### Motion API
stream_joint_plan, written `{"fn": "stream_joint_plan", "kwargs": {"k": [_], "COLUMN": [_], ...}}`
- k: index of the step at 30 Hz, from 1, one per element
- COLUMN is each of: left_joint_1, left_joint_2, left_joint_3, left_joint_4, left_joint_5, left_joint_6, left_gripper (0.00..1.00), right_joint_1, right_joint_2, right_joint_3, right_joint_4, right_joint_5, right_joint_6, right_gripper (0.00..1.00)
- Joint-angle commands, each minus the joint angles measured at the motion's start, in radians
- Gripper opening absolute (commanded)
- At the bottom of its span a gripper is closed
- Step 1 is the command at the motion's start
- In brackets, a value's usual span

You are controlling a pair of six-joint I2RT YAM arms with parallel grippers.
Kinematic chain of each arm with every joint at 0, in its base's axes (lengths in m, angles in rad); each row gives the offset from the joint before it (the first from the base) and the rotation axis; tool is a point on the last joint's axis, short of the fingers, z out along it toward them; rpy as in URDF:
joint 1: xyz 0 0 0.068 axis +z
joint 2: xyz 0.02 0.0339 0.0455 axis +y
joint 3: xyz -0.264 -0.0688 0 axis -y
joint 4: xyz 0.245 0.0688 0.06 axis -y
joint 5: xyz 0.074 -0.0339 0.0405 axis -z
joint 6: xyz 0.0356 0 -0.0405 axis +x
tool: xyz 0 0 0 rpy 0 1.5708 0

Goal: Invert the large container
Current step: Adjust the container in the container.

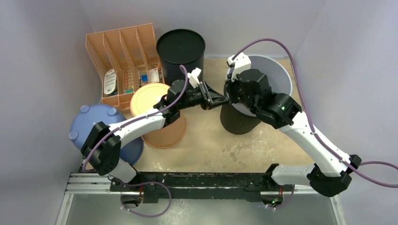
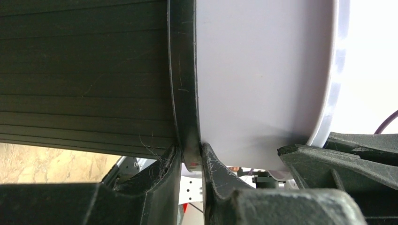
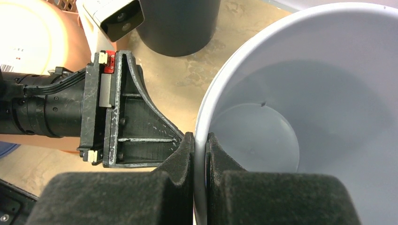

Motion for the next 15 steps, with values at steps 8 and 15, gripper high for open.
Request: {"fn": "stream_joint_plan", "kwargs": {"k": [8,15], "left_joint_1": [-0.001,-0.002], "left_joint_2": [0.005,-0.004], "left_joint_3": [-0.034,-0.028], "left_joint_4": [0.107,0.069], "left_joint_5": [-0.059,-0.077], "left_joint_6": [-0.033,-0.025], "left_gripper": [0.0,0.0], "right_joint_1": [0.008,0.011], "right_joint_2": [0.05,0.227], "right_joint_3": [0.095,0.314], "right_joint_4": [0.034,-0.207], "right_joint_5": [-0.061,0.108], "right_joint_6": [0.018,0.098], "right_gripper": [0.03,0.49]}}
